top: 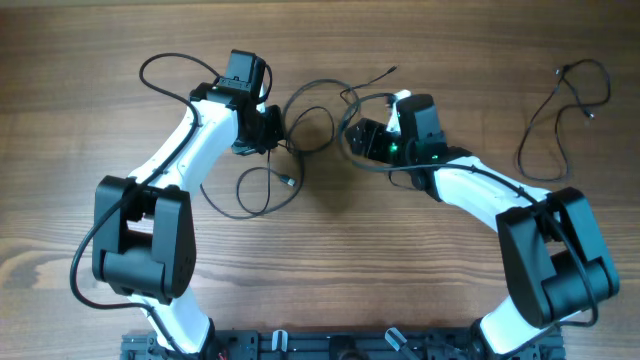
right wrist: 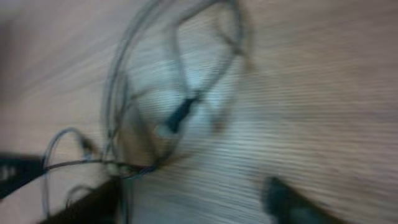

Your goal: Untangle cables

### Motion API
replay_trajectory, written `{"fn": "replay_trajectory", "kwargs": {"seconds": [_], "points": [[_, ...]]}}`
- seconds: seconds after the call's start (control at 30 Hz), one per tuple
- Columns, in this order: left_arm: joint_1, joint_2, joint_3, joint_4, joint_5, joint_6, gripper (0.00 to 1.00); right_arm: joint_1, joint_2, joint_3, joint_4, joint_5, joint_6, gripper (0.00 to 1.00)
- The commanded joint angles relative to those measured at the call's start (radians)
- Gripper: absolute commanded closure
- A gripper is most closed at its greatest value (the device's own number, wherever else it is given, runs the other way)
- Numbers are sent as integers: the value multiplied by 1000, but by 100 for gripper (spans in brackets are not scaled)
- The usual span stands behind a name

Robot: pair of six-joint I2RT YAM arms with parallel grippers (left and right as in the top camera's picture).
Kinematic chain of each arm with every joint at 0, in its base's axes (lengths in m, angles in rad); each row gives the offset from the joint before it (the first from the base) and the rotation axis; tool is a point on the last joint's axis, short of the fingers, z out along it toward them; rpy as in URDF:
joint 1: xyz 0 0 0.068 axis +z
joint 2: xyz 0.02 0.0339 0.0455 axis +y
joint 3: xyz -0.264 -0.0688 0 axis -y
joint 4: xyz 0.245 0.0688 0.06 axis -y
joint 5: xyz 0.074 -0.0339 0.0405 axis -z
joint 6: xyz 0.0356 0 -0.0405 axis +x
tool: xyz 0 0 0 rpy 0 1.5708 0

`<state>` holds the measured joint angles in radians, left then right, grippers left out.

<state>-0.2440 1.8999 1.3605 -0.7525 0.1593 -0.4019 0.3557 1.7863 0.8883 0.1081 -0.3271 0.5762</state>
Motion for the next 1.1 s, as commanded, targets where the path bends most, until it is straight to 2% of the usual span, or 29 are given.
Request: {"fn": "replay_trajectory", "kwargs": {"seconds": [0.0, 0.1, 0.2, 0.3, 0.53, 0.73, 1.07], "points": [[-3, -21, -5, 5, -51, 5, 96, 5, 18, 53, -24, -146, -130, 40], [-3, -21, -5, 19, -53, 5, 96, 5, 18, 113, -42, -146, -128, 43], [-3, -21, -5, 31, -52, 5, 96, 6, 18, 142, -23, -145, -127, 35], [-3, -21, -5, 31, -43, 11, 96, 7, 19, 141, 3, -101, -129, 34], [-3, -20, -5, 62, 231, 218, 96, 47, 44, 141, 39, 28, -132, 37], [-3, -19, -5, 65, 237, 242, 96, 73, 111, 141, 97, 108, -135, 37], [-3, -5, -5, 71, 233, 241, 96, 73, 224, 141, 126, 111, -132, 33]]}}
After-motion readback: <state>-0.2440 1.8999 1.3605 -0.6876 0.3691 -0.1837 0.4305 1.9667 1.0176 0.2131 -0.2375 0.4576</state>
